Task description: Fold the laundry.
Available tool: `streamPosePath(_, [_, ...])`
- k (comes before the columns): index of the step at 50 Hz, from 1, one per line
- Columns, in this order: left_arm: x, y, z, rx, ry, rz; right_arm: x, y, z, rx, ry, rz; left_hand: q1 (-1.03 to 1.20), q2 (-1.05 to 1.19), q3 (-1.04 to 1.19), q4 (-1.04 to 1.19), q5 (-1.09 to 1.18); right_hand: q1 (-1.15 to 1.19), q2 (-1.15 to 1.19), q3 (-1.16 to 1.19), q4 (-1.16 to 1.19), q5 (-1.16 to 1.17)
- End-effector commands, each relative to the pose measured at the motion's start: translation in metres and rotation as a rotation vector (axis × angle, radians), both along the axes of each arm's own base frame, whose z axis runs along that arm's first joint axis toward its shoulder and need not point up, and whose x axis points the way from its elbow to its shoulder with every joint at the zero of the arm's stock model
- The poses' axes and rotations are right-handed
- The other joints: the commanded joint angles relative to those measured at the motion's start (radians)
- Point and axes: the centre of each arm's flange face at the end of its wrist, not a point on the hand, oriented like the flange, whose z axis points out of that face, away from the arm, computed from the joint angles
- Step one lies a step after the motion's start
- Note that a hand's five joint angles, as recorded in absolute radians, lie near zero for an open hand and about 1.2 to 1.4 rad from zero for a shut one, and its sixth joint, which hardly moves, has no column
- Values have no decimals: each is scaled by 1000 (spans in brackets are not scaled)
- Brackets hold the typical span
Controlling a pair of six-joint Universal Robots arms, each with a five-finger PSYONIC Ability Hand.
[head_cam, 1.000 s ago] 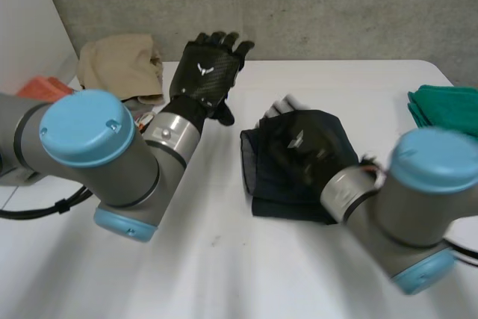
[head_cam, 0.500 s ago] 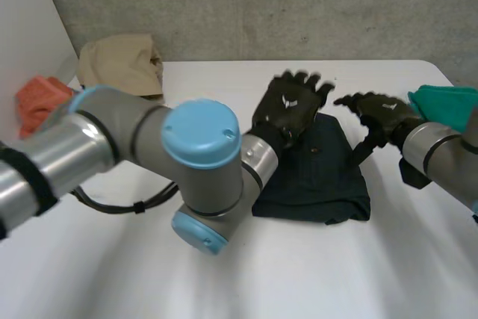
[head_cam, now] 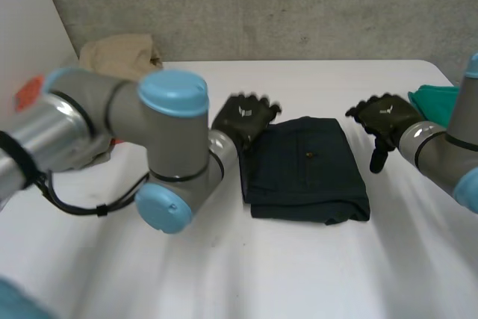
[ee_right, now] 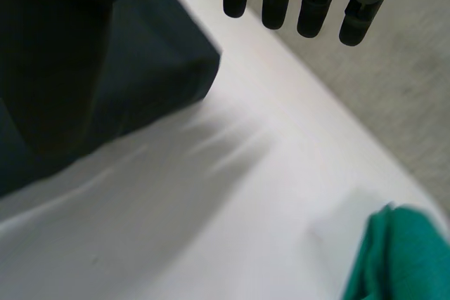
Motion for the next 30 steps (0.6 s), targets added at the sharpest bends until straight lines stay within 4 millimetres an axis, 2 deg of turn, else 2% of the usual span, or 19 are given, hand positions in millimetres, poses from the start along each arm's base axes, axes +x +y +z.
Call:
streamPosePath(1, [6, 18, 67, -124, 181, -69, 17, 46, 24, -142, -33, 67, -27, -31, -34, -24, -30, -38, -21, -36, -36, -43])
streamPosePath(2, [7, 21, 72, -131, 201, -83, 21, 60, 17, -142, -35, 90, -27, -31, -34, -24, -30, -38, -21, -36, -36, -43])
streamPosePath(4, [11, 28, 87, -140, 247, -123, 23, 74, 7, -119, -34, 110, -24, -28, -32, -21, -27, -38, -21, -36, -36, -43])
streamPosePath(9, [18, 53, 108, -95, 314, -263, 22, 120, -33, -2, -21, 155, -39, -44, -47, -37, -42, -38, -21, -36, -36, -43])
streamPosePath(13, [25, 66, 112, -44, 338, -360, 23, 133, -49, -6, -44, 166, -39, -44, -47, -37, -42, -38, -21, -36, -36, -43])
streamPosePath(17, [30, 73, 112, -23, 339, -419, 28, 127, -65, -47, -89, 161, -39, -44, -47, -37, -42, -38, -21, -36, -36, -43])
streamPosePath(23, [31, 76, 108, -4, 335, -429, 36, 104, -86, -82, -103, 148, -39, -44, -47, -37, -42, -38, -21, -36, -36, -43])
streamPosePath(26, [31, 76, 106, 4, 332, -424, 37, 94, -90, -102, -101, 122, -38, -43, -46, -36, -41, -38, -21, -36, -36, -43])
streamPosePath(30, [32, 77, 103, 12, 328, -425, 41, 72, -84, -190, -114, 72, -38, -43, -46, -36, -41, -38, -21, -36, -36, -43])
